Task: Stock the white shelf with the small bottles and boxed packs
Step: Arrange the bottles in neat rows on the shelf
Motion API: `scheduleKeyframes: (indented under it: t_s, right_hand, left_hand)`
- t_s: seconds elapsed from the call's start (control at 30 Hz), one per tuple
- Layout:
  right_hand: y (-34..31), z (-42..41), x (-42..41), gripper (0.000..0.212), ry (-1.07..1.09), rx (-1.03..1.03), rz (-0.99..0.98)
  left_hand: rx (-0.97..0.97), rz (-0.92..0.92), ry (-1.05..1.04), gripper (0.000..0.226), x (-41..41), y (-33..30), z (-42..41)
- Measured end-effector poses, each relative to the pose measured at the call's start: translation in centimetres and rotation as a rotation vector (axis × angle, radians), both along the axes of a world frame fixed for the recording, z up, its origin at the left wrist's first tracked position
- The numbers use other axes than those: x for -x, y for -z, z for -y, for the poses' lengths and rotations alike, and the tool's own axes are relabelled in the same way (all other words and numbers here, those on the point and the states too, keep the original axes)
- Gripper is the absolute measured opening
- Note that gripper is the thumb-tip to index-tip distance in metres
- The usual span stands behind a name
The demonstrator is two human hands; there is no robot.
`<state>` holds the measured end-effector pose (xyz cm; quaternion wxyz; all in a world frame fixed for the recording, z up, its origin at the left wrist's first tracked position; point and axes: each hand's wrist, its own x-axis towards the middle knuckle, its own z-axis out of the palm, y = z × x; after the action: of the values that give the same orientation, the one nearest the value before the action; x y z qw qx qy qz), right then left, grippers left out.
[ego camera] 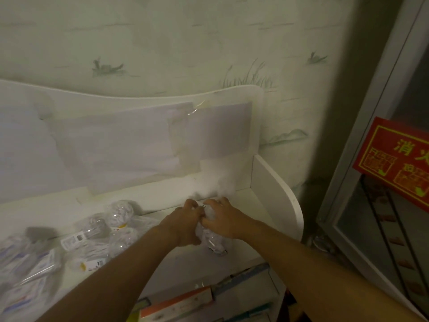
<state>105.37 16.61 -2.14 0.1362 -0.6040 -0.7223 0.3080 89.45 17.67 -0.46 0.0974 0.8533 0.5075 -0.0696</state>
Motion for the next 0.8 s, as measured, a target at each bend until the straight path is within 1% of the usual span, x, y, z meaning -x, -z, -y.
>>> scheduleKeyframes:
  t_s: [0.1,0.2,0.27,0.43,0.53,0.6,0.7,0.8]
  right_hand:
    - [0.1,0.0,0.6,0.064,0.002,-0.018,-0.014]
    - [0.1,0.3,1.3,0.064,0.005,-0.039,-0.063]
    - [0.1,0.2,1.2,0.065,0.011,-0.051,-0.074]
    - [0.1,-0.3,1.6,0.066,0.025,-0.044,-0.067]
    - [0.1,-0.6,1.9,0.07,0.043,-0.038,-0.091]
    - [0.0,-0.8,1.6,0.068,0.058,-0.035,-0.101]
    - [-0.2,-1.3,0.7,0.066,0.049,-0.022,-0.051]
    - [-0.4,-1.7,0.0,0.066,0.018,-0.03,-0.014]
  left_hand:
    - [-0.009,-0.067,0.003,0.078,0.6,-0.2,0.1]
    - [0.009,-0.134,-0.003,0.088,1.4,-0.4,0.2]
    - [0.021,-0.139,-0.003,0.096,1.9,-0.5,0.3]
    - [0.029,-0.028,-0.033,0.099,2.5,0.0,0.8]
    - [0.025,0.062,-0.067,0.093,3.0,0.1,0.9]
    - [0.04,0.102,-0.082,0.09,3.2,-0.1,1.0]
    - [0.023,0.119,-0.092,0.089,3.2,-0.4,1.1]
    - [-0.001,0.101,-0.093,0.083,3.1,-0.9,1.1]
